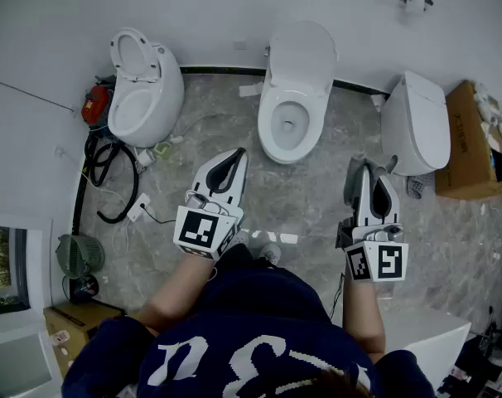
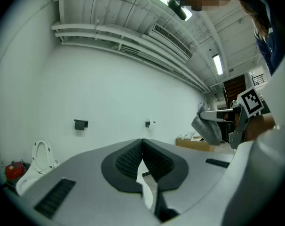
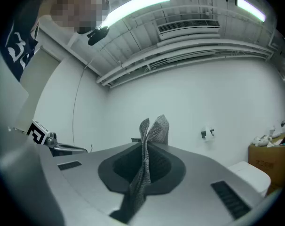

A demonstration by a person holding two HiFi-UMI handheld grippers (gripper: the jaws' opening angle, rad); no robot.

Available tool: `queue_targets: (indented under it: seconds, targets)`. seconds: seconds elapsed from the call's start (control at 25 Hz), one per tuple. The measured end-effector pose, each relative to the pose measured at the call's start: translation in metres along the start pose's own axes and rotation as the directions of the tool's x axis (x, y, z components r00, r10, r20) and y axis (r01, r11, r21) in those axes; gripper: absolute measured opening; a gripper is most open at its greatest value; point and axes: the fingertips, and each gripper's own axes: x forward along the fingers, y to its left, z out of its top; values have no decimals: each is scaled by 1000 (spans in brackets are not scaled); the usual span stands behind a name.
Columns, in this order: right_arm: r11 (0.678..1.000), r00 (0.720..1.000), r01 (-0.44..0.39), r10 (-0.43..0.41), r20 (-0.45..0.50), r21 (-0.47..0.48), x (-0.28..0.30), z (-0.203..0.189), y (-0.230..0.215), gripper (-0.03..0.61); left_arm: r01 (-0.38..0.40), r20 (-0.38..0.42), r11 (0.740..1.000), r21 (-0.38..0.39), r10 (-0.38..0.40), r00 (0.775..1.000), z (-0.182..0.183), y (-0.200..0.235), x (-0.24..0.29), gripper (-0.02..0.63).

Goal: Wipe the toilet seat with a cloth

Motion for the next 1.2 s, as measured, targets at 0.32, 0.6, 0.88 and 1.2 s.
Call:
queue_targets:
  seconds: [0.32, 0.6, 0.88, 1.2]
  targets:
    - [999, 999, -18, 16, 31, 46, -4, 5, 1, 25, 14, -6, 1000, -2, -14, 1000, 1, -4, 3, 11]
    - [997, 1000, -18, 16, 23, 73, 1, -2, -6, 25, 3, -22, 1000, -5, -3, 1000, -4, 0, 7, 11]
    - [996, 1000, -17, 16, 9, 84, 36, -17, -11, 25, 5, -36, 1000, -29, -6, 999, -17, 27, 37, 11]
    - [997, 1000, -17, 18, -7, 73, 148, -34, -28, 25, 35, -40, 998, -52, -37, 998, -23, 96, 129, 11]
